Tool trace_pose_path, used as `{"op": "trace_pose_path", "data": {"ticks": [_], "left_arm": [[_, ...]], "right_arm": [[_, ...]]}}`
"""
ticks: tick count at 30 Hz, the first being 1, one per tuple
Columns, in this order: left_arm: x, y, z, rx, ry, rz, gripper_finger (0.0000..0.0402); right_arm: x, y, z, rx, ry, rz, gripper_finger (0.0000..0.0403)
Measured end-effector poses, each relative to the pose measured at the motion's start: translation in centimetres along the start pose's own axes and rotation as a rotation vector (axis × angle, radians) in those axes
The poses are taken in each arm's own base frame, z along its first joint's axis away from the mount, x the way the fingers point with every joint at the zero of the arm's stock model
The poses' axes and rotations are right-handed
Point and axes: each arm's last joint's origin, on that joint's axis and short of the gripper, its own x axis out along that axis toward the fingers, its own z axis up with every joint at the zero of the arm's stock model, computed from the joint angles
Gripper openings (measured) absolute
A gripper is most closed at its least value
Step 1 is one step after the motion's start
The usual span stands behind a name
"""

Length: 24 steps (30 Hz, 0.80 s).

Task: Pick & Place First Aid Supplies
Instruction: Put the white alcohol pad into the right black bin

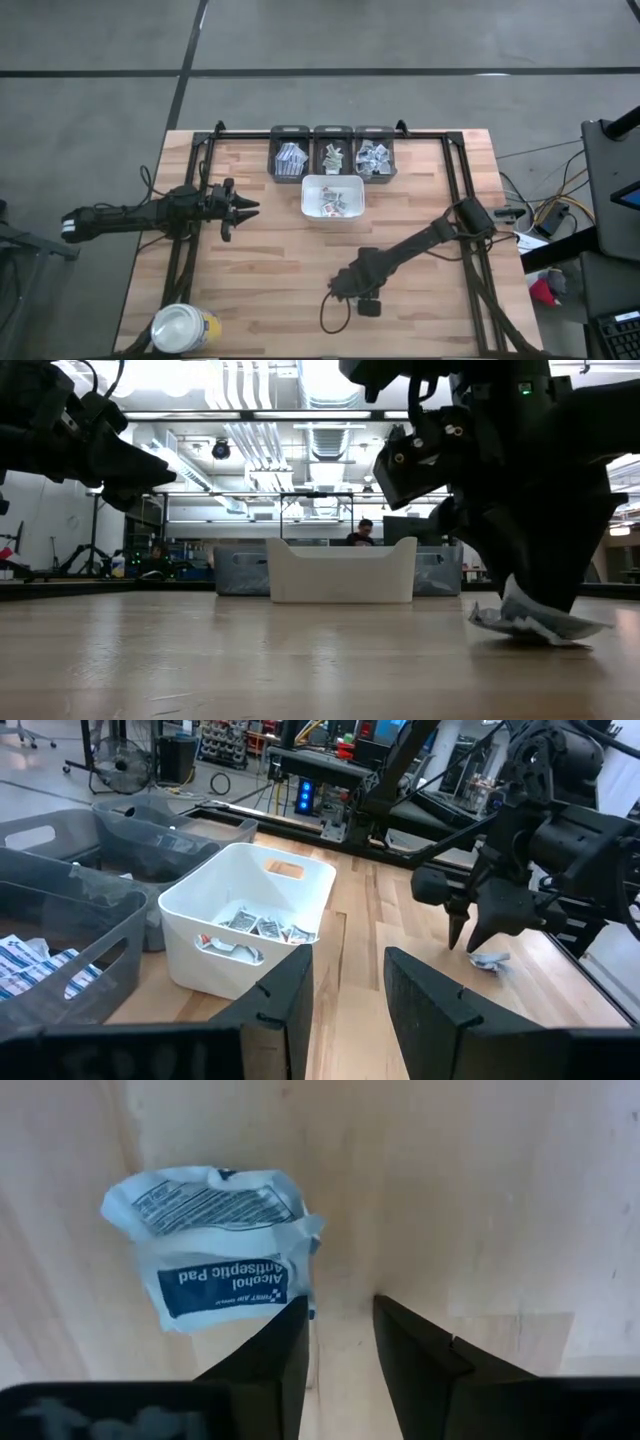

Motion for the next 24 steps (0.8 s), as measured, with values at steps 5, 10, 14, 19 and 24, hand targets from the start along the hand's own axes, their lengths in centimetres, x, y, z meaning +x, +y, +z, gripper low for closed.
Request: {"op": "trace_pose_path", "data": {"ticks": [5, 10, 14, 19, 24], "left_arm": [[0.0, 0.0, 0.0, 0.000, 0.000, 0.000, 0.0120], [0.0, 0.0, 0.0, 0.000, 0.000, 0.000, 0.0120], [0.0, 0.0, 0.0, 0.000, 0.000, 0.000, 0.0119], [0.0, 0.0, 0.0, 0.000, 0.000, 0.000, 0.0120], [0.0, 0.0, 0.0, 0.001, -0.001, 0.000, 0.0119]], "right_arm": [[0.4, -0.2, -0.3, 0.068, 0.011, -0.007, 0.0096], [0.2, -0.3, -0.6, 0.075, 0.032, 0.000, 0.0082], [-0.1, -0.5, -1.4, 0.086, 0.094, -0.021, 0.0076], [-1.4, -0.7, -2.2, 0.080, 0.119, -0.038, 0.0076], [-2.1, -0.3, -2.5, 0.063, 0.092, -0.025, 0.0086]]}}
